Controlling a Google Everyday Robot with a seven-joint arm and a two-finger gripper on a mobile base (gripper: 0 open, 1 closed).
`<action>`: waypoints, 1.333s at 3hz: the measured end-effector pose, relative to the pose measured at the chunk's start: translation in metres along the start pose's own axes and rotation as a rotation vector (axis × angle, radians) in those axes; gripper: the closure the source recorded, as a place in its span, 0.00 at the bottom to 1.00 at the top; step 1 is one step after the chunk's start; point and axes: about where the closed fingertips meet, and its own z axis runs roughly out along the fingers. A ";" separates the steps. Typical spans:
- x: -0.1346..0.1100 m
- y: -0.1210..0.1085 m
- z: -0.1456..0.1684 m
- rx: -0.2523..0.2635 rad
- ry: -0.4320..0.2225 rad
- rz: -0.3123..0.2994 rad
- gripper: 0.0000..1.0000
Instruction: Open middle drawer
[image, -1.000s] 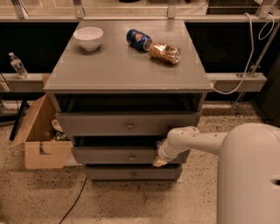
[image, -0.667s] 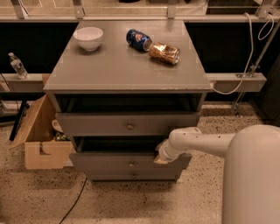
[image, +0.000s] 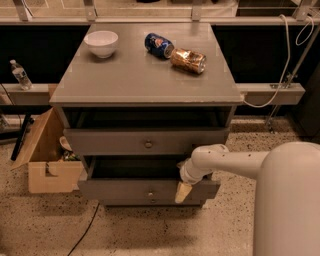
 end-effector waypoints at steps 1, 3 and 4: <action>0.000 0.001 0.001 -0.008 0.004 -0.001 0.00; -0.004 0.040 0.006 -0.138 0.061 -0.009 0.00; -0.006 0.071 0.001 -0.180 0.092 -0.005 0.00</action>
Offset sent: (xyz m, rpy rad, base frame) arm -0.0072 0.0037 -0.0047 -0.0472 0.0860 0.0359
